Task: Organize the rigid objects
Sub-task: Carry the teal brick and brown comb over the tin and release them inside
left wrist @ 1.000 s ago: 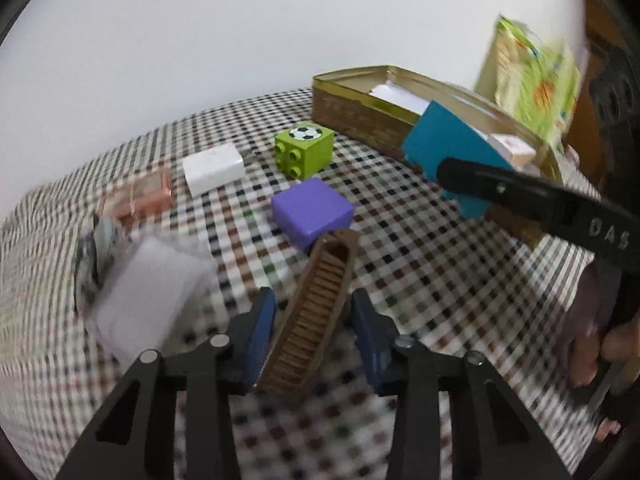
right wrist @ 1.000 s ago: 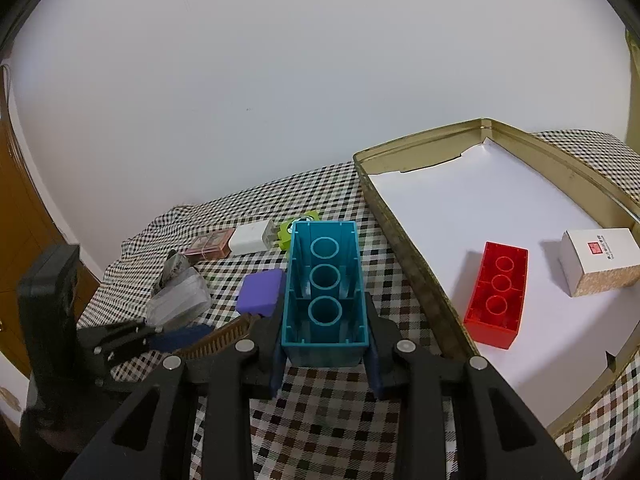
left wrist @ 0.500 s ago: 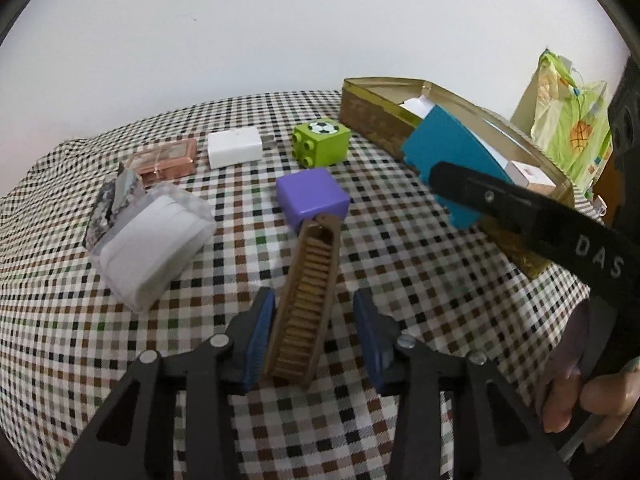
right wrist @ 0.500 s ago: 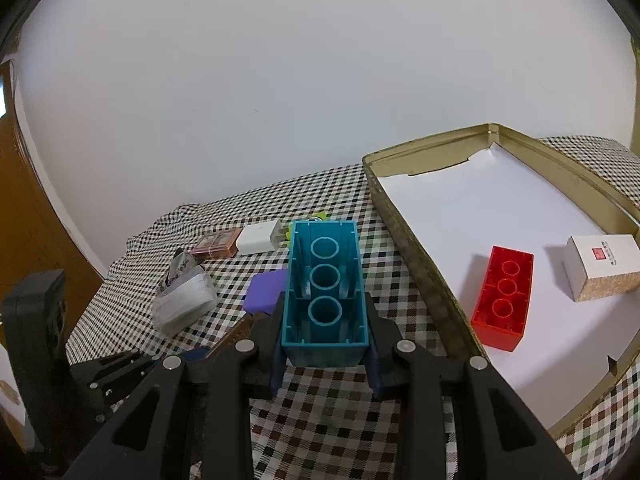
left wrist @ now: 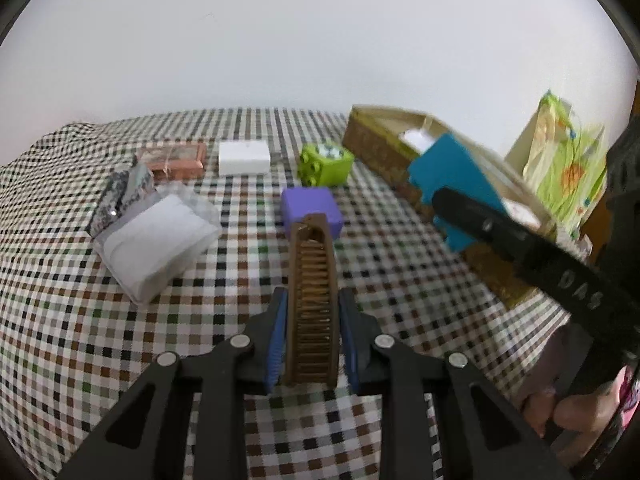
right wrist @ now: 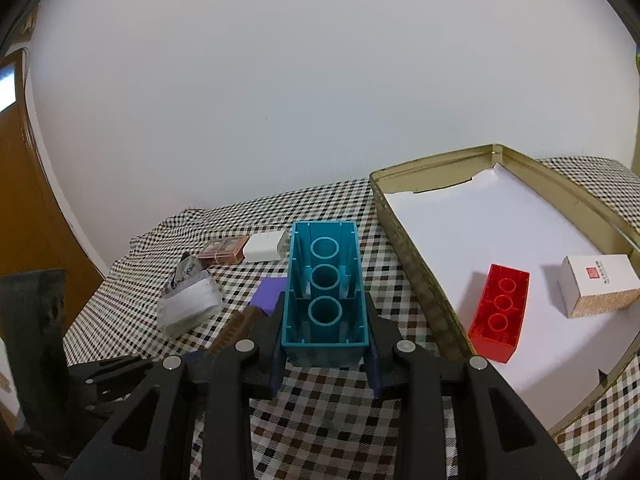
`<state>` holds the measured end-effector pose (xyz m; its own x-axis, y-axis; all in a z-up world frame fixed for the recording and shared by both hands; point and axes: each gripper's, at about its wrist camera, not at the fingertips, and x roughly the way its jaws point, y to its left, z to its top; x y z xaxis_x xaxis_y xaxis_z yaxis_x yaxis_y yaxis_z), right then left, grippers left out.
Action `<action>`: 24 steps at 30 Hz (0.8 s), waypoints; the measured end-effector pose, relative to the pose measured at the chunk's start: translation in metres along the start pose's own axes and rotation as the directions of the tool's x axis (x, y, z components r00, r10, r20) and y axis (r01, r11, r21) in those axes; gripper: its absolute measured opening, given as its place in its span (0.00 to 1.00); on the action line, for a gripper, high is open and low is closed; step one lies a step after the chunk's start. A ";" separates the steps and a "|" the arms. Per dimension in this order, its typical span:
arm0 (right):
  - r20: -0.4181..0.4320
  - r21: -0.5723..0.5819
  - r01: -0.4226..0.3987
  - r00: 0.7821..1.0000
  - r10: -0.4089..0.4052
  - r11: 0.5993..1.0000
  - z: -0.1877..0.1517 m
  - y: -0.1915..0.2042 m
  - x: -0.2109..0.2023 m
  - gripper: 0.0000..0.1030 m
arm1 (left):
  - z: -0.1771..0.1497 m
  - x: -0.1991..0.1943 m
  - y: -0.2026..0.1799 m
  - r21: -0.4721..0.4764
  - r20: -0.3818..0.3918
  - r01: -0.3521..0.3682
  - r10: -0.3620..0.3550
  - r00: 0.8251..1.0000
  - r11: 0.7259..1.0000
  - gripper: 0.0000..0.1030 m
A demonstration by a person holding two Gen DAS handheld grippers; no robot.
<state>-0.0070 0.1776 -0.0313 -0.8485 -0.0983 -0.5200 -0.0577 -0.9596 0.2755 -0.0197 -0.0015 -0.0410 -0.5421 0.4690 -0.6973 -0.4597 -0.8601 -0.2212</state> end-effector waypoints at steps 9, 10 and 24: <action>0.078 -0.047 -0.031 0.996 0.035 0.998 0.005 0.001 -0.017 0.33 | 0.011 -0.015 -0.006 -0.049 0.174 0.023 -0.014 0.985 0.999 0.22; 0.091 -0.061 -0.029 0.995 0.034 0.998 0.005 0.002 -0.020 0.33 | 0.012 -0.015 -0.007 -0.052 0.183 0.030 -0.020 0.983 0.998 0.22; 0.211 -0.065 0.072 0.976 -0.057 0.995 0.020 -0.043 -0.049 0.33 | 0.046 -0.008 -0.062 -0.012 0.251 0.081 -0.075 0.965 0.997 0.22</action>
<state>0.0263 0.2295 -0.0013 -0.9356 0.0147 -0.3527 -0.0849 -0.9792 0.1843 -0.0191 0.0567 0.0097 -0.6652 0.5678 -0.4848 -0.4938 -0.8216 -0.2847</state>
